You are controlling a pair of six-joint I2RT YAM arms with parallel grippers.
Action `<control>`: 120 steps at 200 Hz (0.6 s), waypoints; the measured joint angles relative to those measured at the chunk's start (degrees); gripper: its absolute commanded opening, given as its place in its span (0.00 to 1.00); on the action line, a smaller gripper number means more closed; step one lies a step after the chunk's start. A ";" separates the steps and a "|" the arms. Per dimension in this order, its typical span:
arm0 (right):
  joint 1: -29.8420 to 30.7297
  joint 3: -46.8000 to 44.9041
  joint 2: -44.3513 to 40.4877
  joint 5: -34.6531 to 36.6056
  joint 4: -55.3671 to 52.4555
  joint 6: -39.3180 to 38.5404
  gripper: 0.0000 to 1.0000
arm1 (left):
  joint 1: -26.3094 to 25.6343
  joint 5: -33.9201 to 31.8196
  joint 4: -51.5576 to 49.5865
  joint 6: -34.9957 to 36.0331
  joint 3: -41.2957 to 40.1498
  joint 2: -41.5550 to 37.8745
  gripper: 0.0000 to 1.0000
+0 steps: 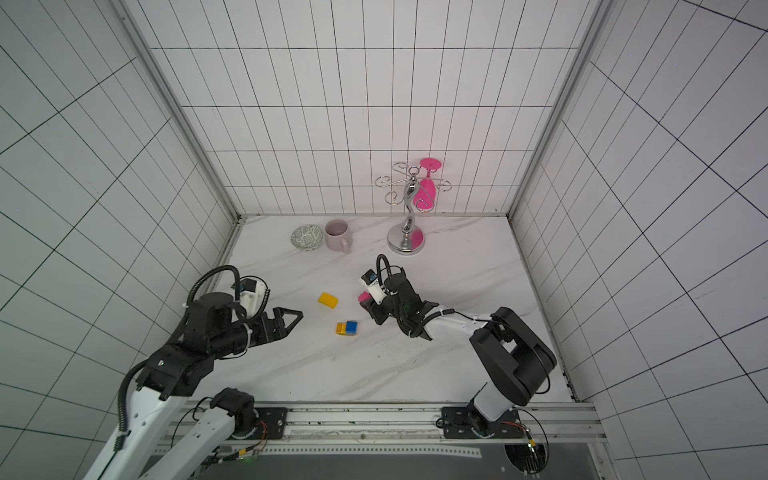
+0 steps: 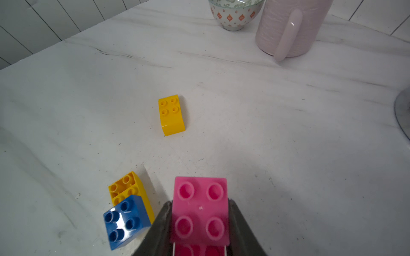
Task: Assemble the letter s with lego
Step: Adjust the lego brick at the center of the board.
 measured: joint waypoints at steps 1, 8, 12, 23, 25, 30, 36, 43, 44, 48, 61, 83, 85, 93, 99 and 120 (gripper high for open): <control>0.02 -0.15 0.09 0.22 0.17 0.07 0.32 | 0.00 0.02 0.00 0.00 0.00 0.02 0.99; 0.20 -1.14 0.79 1.46 1.53 0.55 0.32 | 0.00 0.04 0.09 -0.02 0.00 0.15 0.99; 0.39 -1.66 1.27 2.56 2.40 0.83 0.33 | 0.00 0.04 0.17 0.00 0.00 0.20 0.99; 0.79 -2.69 2.43 4.50 4.72 1.42 0.33 | 0.00 0.15 0.50 -0.02 0.00 0.37 0.99; 0.87 -2.91 2.64 4.83 5.27 1.53 0.33 | 0.00 0.15 0.57 -0.02 0.00 0.42 0.99; 1.16 -3.30 3.04 5.60 6.29 1.84 0.33 | 0.00 0.20 0.76 -0.02 0.00 0.44 0.99; 1.51 -3.87 3.54 6.40 7.78 2.16 0.34 | 0.00 0.22 1.01 -0.04 0.00 0.48 0.99; 1.84 -4.33 3.98 7.08 9.22 2.45 0.34 | 0.00 0.24 1.29 -0.04 0.00 0.52 0.99; 1.90 -4.39 4.02 7.19 9.35 2.47 0.34 | 0.00 0.24 1.31 -0.04 0.00 0.52 0.99; 2.03 -4.61 4.35 7.69 10.21 2.62 0.34 | 0.00 0.26 1.44 -0.04 0.00 0.55 0.99; 2.36 -5.22 5.46 8.74 12.74 3.10 0.34 | 0.00 0.37 1.79 -0.04 0.00 0.57 0.99; 2.71 -6.21 6.97 9.88 15.76 3.58 0.35 | 0.00 0.46 2.32 -0.04 -0.02 0.68 0.99; 2.71 -6.27 7.04 9.92 15.89 3.61 0.35 | 0.00 0.48 2.34 -0.04 -0.02 0.68 0.99; 2.71 -6.54 7.28 10.19 16.35 3.69 0.36 | 0.00 0.55 2.45 -0.04 -0.02 0.74 0.99; 2.71 -6.69 7.37 10.36 16.70 3.72 0.36 | 0.00 0.59 2.49 -0.04 -0.02 0.79 0.99; 2.73 -7.10 7.43 10.88 18.01 3.76 0.38 | 0.00 0.63 2.51 -0.04 -0.02 0.90 0.99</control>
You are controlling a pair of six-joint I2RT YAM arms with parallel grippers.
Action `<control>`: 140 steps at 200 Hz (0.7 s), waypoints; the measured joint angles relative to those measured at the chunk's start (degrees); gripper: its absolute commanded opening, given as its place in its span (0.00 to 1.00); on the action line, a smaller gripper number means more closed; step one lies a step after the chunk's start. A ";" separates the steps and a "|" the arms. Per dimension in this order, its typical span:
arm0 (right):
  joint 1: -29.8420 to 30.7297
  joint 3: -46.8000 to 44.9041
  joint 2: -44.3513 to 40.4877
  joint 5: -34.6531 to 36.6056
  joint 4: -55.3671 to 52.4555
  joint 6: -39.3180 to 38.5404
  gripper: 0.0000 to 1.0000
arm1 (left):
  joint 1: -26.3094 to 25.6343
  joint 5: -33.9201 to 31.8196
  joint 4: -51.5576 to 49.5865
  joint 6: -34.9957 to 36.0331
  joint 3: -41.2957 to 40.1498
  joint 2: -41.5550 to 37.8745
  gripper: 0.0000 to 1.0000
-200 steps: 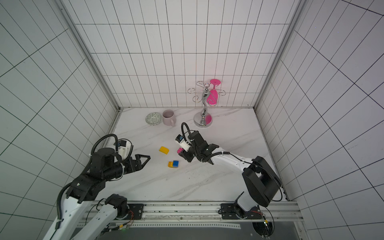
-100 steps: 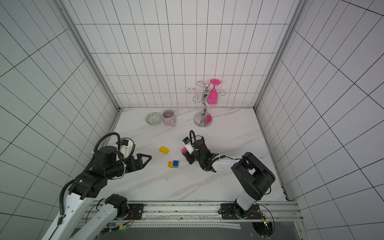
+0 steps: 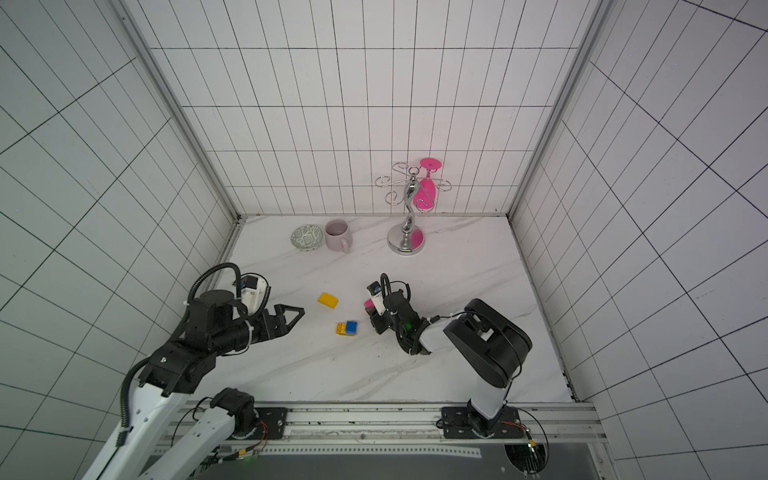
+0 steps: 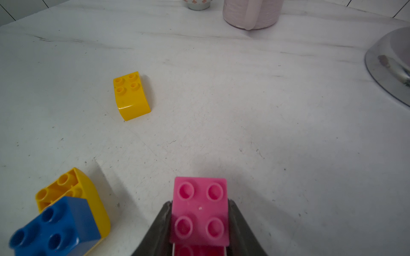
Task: Assemble the letter s with lego
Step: Adjust the lego brick at the center of the board.
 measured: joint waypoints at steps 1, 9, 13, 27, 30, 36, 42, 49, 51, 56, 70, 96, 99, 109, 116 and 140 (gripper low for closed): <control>0.00 -0.04 0.02 0.00 0.11 0.00 0.38 | 0.00 0.00 0.00 0.02 0.00 0.00 0.99; 0.02 -0.17 0.04 0.11 0.50 0.02 0.40 | 0.00 0.00 0.02 0.02 0.00 0.02 0.99; 0.15 -0.26 0.09 0.17 0.70 0.00 0.42 | 0.00 0.00 0.00 0.00 0.00 0.04 0.99; 0.24 -0.52 0.28 0.31 1.16 0.11 0.44 | 0.00 0.00 0.02 0.02 0.00 0.04 0.99; 0.24 -0.59 0.28 0.37 1.22 0.15 0.45 | 0.00 0.00 0.02 0.02 0.00 0.04 0.99; 0.24 -0.68 0.28 0.39 1.29 0.20 0.45 | 0.00 0.00 0.02 0.02 0.00 0.04 0.99; 0.24 -0.72 0.31 0.39 1.33 0.22 0.45 | 0.00 0.00 0.02 0.02 0.00 0.04 0.99; 0.24 -0.74 0.35 0.39 1.40 0.22 0.46 | 0.00 0.00 0.02 0.02 0.00 0.04 0.99; 0.24 -0.74 0.35 0.39 1.42 0.22 0.46 | 0.00 0.00 0.02 0.02 0.00 0.04 0.99; 0.24 -0.74 0.37 0.39 1.42 0.24 0.47 | 0.00 0.00 0.02 0.02 0.00 0.04 0.99; 0.24 -0.79 0.39 0.39 1.46 0.31 0.50 | 0.00 0.00 0.02 0.02 0.00 0.04 0.99; 0.24 -1.05 0.66 0.35 1.86 0.66 0.60 | 0.00 0.00 0.02 0.02 0.00 0.04 0.99; 0.24 -1.07 0.66 0.37 1.86 0.61 0.61 | 0.00 0.00 0.02 0.02 0.00 0.04 0.99; 0.24 -1.09 0.61 0.35 1.66 0.90 0.63 | 0.00 0.00 0.02 0.02 0.00 0.04 0.99; 0.24 -1.07 0.46 0.35 1.20 0.90 0.63 | 0.00 0.00 0.02 0.02 0.00 0.04 0.99; 0.24 -0.44 -1.92 0.42 -5.73 1.38 0.65 | 0.00 0.00 0.02 0.02 0.00 0.04 0.99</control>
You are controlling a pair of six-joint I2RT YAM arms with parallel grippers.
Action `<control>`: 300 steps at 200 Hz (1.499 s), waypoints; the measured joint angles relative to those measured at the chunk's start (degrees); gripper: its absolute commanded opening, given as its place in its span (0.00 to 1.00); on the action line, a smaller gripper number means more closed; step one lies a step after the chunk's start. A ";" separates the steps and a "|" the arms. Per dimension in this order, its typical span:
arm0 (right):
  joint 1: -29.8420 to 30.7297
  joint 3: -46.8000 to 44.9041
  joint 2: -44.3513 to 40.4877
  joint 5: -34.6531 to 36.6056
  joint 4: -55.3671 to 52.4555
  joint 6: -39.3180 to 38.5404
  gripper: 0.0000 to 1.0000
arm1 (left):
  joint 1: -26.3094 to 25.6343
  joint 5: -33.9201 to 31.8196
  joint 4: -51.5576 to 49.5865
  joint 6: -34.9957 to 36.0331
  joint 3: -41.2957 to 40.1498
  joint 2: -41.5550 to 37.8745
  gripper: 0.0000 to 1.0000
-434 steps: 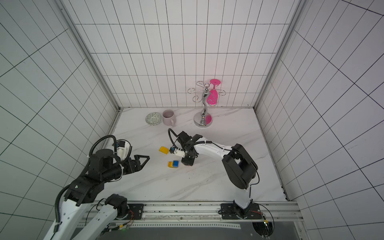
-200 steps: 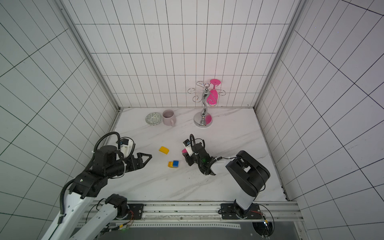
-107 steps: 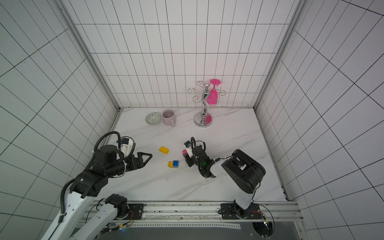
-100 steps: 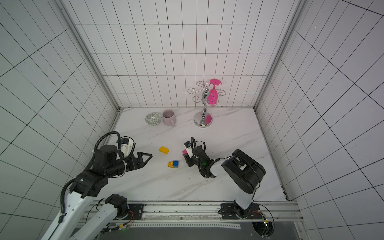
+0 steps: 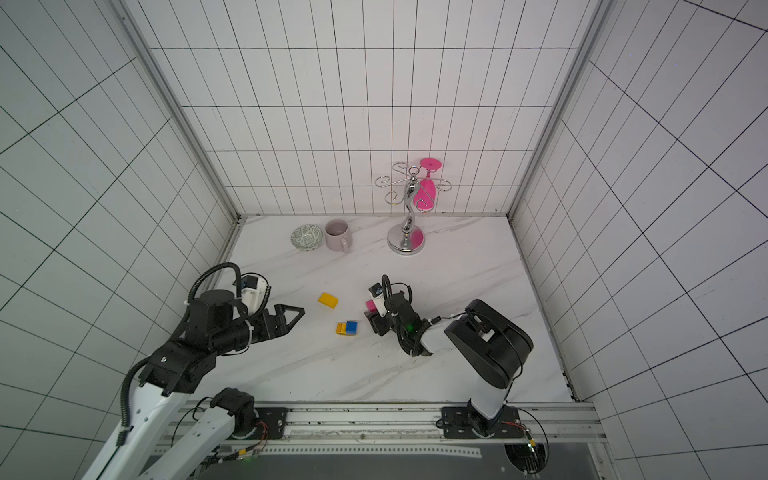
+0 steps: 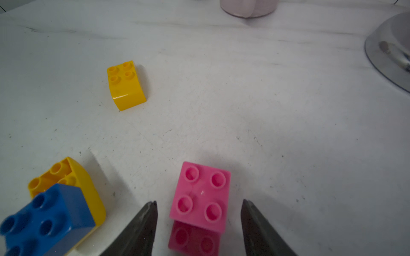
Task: Assemble the letter s with lego
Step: Adjust the lego brick at the center of the board, then pick up the lego brick from the center of the board.
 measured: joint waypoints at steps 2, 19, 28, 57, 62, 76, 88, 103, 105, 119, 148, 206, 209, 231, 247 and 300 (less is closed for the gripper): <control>-0.02 0.15 -0.31 -0.04 -0.79 0.13 0.66 | 0.00 0.00 0.00 0.00 0.00 0.00 0.99; -0.04 2.38 -3.02 -0.28 -8.66 0.98 0.72 | 0.00 0.00 0.00 0.00 0.00 -0.04 0.99; -0.04 3.87 -4.74 -0.74 -12.90 1.66 0.81 | 0.00 0.00 0.00 0.00 0.00 -0.07 0.99; -0.28 11.21 -9.99 -3.21 -28.98 4.74 0.99 | 0.00 -0.02 0.00 0.02 0.00 -0.48 0.99; -0.55 13.60 -10.43 -3.72 -32.68 5.09 0.98 | 0.00 -0.02 0.00 0.00 0.00 -0.57 0.99; -1.05 20.94 -10.03 -5.07 -42.58 6.49 0.98 | 0.00 -0.04 0.00 0.02 0.00 -0.96 0.99; -1.95 28.09 -8.74 -6.71 -50.84 7.52 0.98 | 0.00 -0.04 0.00 0.00 0.00 -1.20 0.99; -3.34 35.52 -6.80 -8.98 -58.14 8.37 0.99 | 0.04 -0.09 0.00 0.00 0.00 -1.46 0.99; -3.61 36.52 -6.49 -9.40 -59.19 8.44 0.99 | 0.04 -0.09 0.00 0.00 0.00 -1.51 0.99; -4.81 41.48 -4.61 -10.93 -65.33 8.92 0.96 | 0.04 -0.37 -0.04 0.00 0.00 -1.77 0.99; -5.99 48.96 2.71 -10.84 -75.89 9.31 0.85 | 0.04 -1.33 -0.13 0.00 0.00 -2.64 0.99; -5.99 50.58 12.85 -10.51 -84.30 8.50 0.77 | 0.04 -2.10 -0.26 0.00 0.00 -3.15 0.99; -5.99 50.71 13.05 -10.49 -84.37 8.52 0.77 | 0.04 -2.10 -0.26 0.00 0.00 -3.15 0.99; -5.60 51.98 14.05 -10.43 -85.02 8.35 0.78 | 0.04 -2.25 -0.26 0.00 0.00 -3.13 0.99; -5.29 52.74 14.05 -10.36 -85.11 8.22 0.78 | 0.04 -2.25 -0.26 0.00 0.00 -3.06 0.99; -3.56 54.95 16.33 -9.88 -85.18 8.17 0.77 | 0.04 -2.27 -0.26 0.00 0.00 -2.99 0.99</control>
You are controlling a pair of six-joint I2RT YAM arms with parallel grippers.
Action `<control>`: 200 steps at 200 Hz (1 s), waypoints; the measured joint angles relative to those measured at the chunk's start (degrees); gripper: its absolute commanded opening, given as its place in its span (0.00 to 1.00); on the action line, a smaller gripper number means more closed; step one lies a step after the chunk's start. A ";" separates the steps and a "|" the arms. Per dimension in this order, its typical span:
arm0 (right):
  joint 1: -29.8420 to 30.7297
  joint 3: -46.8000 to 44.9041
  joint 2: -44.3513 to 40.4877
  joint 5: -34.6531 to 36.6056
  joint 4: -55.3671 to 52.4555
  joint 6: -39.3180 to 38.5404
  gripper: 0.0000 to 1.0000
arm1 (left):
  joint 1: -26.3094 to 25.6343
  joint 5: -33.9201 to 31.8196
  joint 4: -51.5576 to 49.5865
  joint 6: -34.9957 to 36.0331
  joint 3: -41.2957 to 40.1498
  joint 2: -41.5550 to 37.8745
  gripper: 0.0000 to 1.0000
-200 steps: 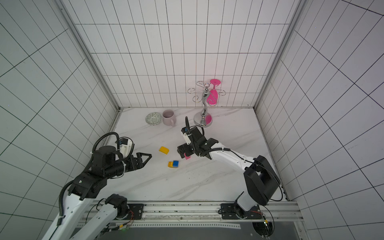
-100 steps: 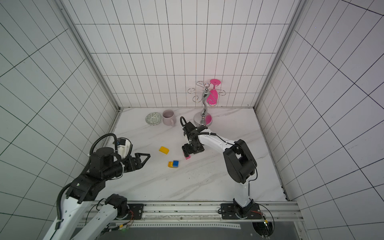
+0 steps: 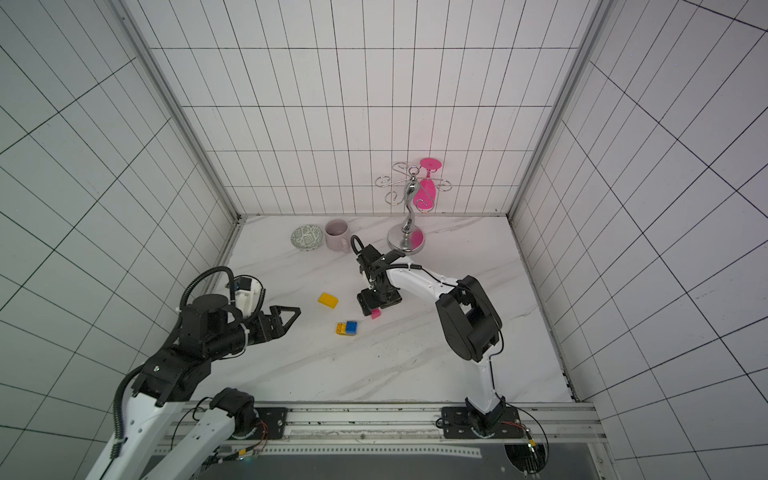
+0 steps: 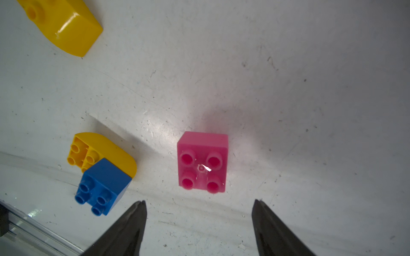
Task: Assemble the letter s with lego
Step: Pick up the lego brick from the center of the board.
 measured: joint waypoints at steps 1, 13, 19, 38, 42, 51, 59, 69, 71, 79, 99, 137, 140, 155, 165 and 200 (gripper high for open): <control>0.00 0.04 0.07 0.02 0.02 0.00 0.77 | 0.00 0.00 0.00 0.02 0.00 -0.02 0.99; 0.26 0.57 1.18 0.48 0.07 0.00 0.75 | 0.00 0.00 -0.02 0.02 0.00 0.00 0.99; 0.33 0.81 1.77 0.76 0.04 -0.13 0.73 | 0.00 0.00 0.00 0.02 0.00 0.00 0.99; 0.57 1.11 3.21 1.70 0.04 -0.35 0.69 | 0.00 0.00 -0.02 0.02 0.00 0.00 0.99; 0.57 1.20 3.45 1.92 0.02 -0.31 0.68 | 0.00 0.00 0.00 0.02 0.00 0.00 0.99; 0.57 1.46 3.98 2.27 0.00 -0.39 0.66 | 0.00 0.00 0.00 0.02 0.00 0.00 0.99; 0.57 1.77 4.46 2.62 0.00 -0.59 0.65 | 0.00 0.00 0.00 0.02 0.00 -0.02 0.99; 0.57 2.16 4.96 3.06 0.07 -0.66 0.63 | 0.00 -0.02 0.00 0.02 0.00 -0.02 0.99; 0.57 2.25 5.09 3.19 0.07 -0.68 0.62 | 0.00 -0.02 0.00 0.02 0.00 -0.02 0.99; 0.57 2.62 5.44 3.50 0.04 -0.85 0.61 | 0.00 -0.02 0.00 0.02 0.00 -0.02 0.99; 0.57 3.10 5.77 4.22 0.13 -1.01 0.58 | 0.00 -0.04 0.00 0.02 0.00 0.00 0.99; 0.57 3.69 5.77 4.92 0.17 -1.11 0.56 | 0.00 -0.39 -0.02 0.02 0.00 0.00 0.99; 0.57 3.69 5.77 4.94 0.20 -1.11 0.56 | 0.00 -0.39 -0.02 0.02 0.00 0.00 0.99; 0.57 3.69 5.79 4.96 0.17 -1.11 0.55 | 0.00 -0.59 -0.02 0.02 0.00 0.00 0.99; 0.57 3.72 5.84 4.98 0.17 -1.14 0.55 | 0.00 -0.63 -0.02 0.02 0.00 0.00 0.99; 1.01 3.76 6.47 5.33 0.17 -1.14 0.51 | 0.00 -0.90 -0.09 0.02 0.00 0.15 0.99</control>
